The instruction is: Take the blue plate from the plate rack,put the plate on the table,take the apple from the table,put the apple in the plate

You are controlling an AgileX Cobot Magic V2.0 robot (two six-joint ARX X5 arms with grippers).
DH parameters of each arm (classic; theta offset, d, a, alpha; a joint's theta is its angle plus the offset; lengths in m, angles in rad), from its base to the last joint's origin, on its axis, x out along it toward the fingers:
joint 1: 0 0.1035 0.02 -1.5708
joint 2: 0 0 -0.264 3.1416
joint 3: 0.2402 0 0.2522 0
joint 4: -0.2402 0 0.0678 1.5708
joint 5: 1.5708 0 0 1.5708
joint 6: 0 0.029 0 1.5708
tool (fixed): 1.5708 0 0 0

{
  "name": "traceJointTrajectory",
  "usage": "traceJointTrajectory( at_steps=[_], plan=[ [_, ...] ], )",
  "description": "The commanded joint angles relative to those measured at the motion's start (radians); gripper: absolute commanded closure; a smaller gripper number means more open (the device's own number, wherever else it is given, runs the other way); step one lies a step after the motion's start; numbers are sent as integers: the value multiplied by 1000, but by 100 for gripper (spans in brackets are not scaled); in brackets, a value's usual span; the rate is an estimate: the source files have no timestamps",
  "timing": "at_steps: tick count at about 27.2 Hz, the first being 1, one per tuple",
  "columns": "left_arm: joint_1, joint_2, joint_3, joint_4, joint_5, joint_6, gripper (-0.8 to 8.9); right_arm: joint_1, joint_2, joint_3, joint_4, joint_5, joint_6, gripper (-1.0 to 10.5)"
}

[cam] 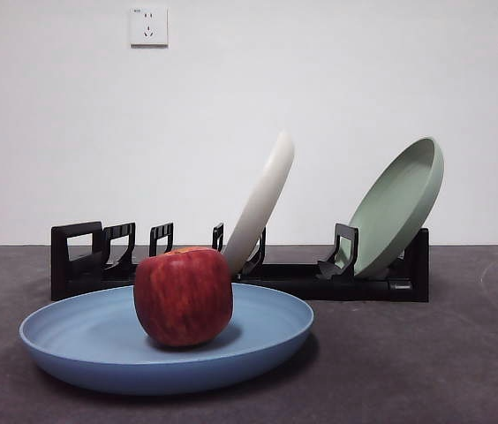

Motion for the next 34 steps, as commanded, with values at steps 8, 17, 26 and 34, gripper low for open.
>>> traceJointTrajectory(
  at_steps=[8,17,26,34],
  plan=[
    [3,-2,-14,3,6,-7,814,-161,-211,-344,108,-131,8,946],
    [3,-2,-14,3,6,-6,814,-163,-341,-478,106,-130,53,946],
    [3,-2,-14,3,6,-6,814,-161,-380,-502,-10,-104,115,946],
    [3,-2,-14,3,6,-6,814,-161,-367,-501,-42,-107,180,946]
  ],
)
